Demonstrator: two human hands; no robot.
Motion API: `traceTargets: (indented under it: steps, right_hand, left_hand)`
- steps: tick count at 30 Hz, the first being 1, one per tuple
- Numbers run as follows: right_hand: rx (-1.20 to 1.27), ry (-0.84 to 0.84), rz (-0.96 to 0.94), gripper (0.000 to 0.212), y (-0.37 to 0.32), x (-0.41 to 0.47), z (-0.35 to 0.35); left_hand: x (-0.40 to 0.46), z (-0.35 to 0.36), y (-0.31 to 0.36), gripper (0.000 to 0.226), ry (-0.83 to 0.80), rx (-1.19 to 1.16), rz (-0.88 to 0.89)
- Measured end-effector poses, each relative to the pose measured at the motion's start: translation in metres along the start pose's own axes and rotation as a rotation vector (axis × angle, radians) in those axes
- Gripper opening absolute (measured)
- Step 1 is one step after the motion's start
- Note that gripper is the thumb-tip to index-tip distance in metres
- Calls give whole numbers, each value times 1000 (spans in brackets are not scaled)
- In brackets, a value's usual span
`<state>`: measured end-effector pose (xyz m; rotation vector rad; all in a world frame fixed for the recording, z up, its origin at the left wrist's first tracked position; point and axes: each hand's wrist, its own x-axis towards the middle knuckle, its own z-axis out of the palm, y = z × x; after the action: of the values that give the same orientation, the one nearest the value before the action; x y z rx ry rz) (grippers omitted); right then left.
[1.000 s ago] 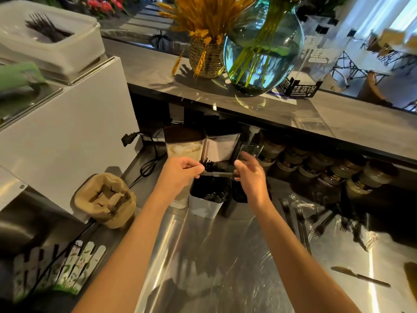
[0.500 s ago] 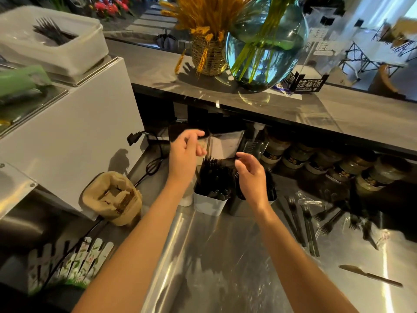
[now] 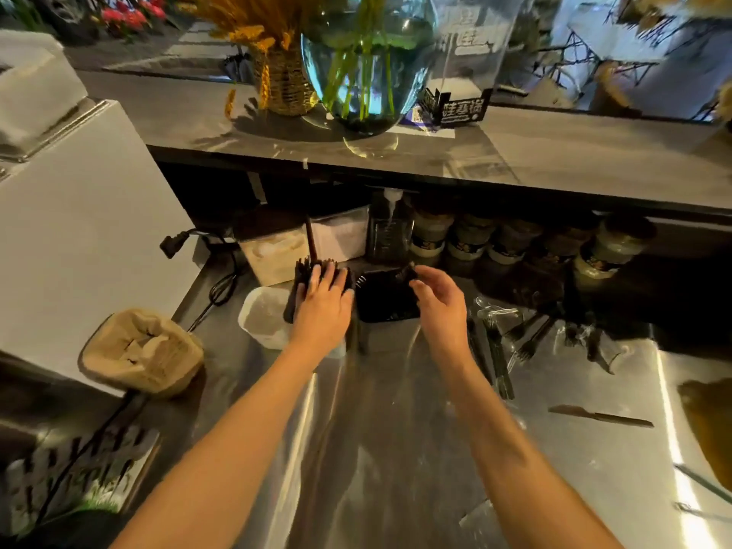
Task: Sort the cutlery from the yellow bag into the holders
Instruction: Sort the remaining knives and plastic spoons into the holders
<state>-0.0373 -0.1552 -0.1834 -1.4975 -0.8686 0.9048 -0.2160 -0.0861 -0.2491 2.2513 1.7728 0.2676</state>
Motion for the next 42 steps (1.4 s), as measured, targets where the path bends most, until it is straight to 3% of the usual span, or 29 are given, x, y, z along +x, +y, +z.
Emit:
traceTargets:
  steps: [3, 6, 9, 12, 14, 17, 19, 21, 23, 26, 32, 35, 38, 42]
  right_hand:
    - [10, 46, 27, 23, 8, 2, -41]
    - [-22, 115, 51, 21, 22, 13, -82]
    - [-69, 185, 78, 18, 37, 20, -124]
    - [-123, 213, 143, 19, 60, 30, -174]
    - [-205, 233, 214, 24, 82, 40, -213]
    - [-247, 274, 376, 32, 113, 54, -268]
    - [-306, 270, 432, 38, 134, 69, -298]
    - [-382, 257, 419, 64, 160, 89, -322]
    - [-491, 239, 388, 78, 183, 116, -341]
    - [-721, 181, 342, 78, 176, 151, -349]
    - [-1005, -103, 445, 85, 186, 218, -330]
    - [-1125, -255, 380, 82, 199, 231, -314]
    - [-1236, -178, 152, 69, 207, 207, -306]
    - [-1157, -53, -146, 49, 228, 154, -312]
  left_hand:
    - [-7, -14, 29, 57, 207, -115, -73]
    - [-15, -22, 85, 51, 369, -316, 33]
    - [-23, -9, 153, 35, 292, -505, 133]
    - [-25, 34, 203, 36, 148, -515, 140]
    - [-23, 70, 229, 45, -37, -472, -2]
    - [-15, 122, 253, 71, -222, -453, -362]
    - [-5, 156, 264, 98, -237, -423, -518]
    - [3, 178, 274, 118, -295, -303, -607]
    - [8, 196, 289, 122, -264, -227, -609]
    - [13, 204, 305, 125, -162, -140, -591]
    - [35, 218, 287, 109, -88, -339, -647]
    - [37, 220, 278, 83, -127, -340, -616]
    - [36, 219, 275, 56, -146, -392, -614]
    - [33, 216, 269, 28, -117, -337, -566]
